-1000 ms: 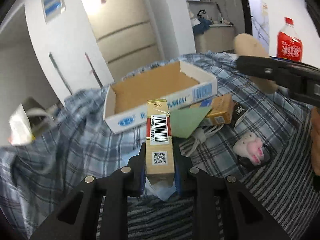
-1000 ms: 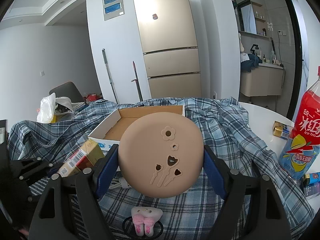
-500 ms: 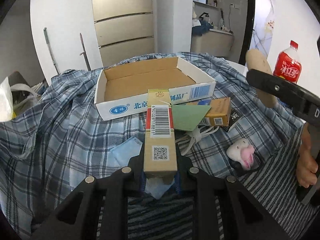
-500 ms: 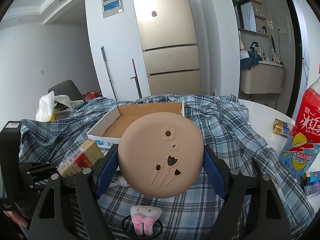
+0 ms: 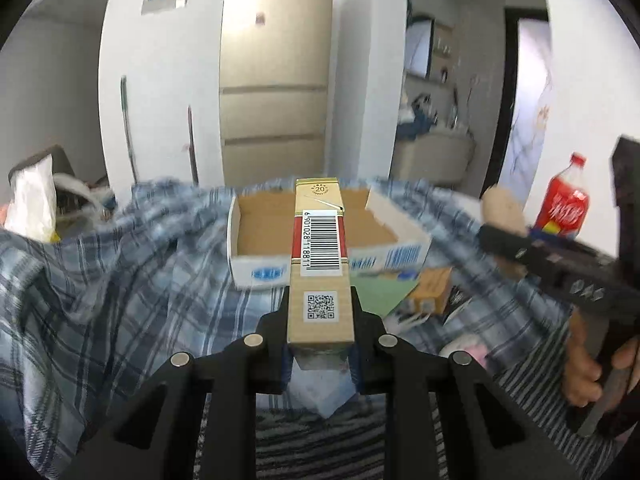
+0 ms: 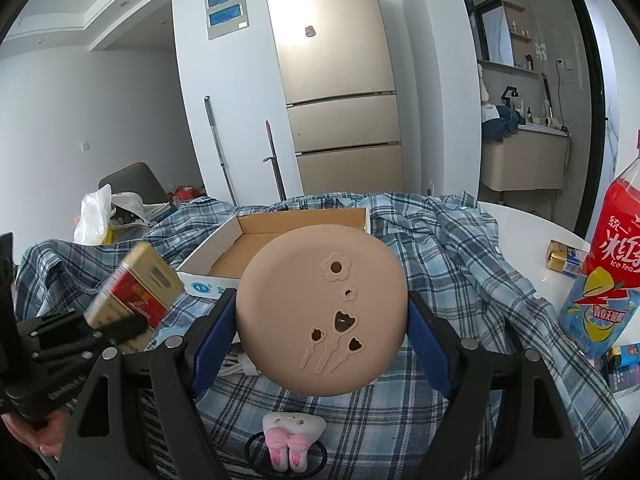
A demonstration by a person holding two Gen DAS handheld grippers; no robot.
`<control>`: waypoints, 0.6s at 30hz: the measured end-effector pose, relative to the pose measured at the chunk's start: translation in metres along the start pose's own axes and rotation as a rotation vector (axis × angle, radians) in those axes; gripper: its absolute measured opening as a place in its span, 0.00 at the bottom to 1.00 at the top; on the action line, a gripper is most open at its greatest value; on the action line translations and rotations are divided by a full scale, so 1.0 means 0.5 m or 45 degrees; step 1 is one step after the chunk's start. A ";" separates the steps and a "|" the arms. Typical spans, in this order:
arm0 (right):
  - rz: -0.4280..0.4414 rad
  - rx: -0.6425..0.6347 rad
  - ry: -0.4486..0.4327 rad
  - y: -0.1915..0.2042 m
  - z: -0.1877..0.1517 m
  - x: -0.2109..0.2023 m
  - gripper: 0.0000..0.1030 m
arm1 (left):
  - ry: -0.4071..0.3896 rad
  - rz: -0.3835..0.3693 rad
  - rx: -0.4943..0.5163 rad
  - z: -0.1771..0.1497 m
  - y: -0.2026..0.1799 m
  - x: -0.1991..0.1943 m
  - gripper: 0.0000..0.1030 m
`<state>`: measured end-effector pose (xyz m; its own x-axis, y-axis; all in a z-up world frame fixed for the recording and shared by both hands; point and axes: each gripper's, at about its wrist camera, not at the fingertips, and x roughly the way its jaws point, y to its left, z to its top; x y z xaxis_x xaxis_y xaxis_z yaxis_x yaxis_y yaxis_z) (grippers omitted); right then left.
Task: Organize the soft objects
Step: 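Lift the cigarette pack and tan disc with both grippers over the white box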
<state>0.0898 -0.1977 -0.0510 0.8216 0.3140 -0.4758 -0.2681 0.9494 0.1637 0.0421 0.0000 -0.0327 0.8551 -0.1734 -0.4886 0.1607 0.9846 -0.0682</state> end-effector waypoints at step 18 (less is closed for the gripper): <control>0.018 -0.149 -0.176 0.044 -0.004 -0.050 0.77 | -0.319 0.058 -0.078 0.012 0.015 -0.080 0.22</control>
<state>0.0625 -0.1848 -0.0374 0.8767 0.3308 -0.3493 -0.3298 0.9419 0.0642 0.0117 0.0140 -0.0086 0.9574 -0.1211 -0.2622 0.0957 0.9896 -0.1074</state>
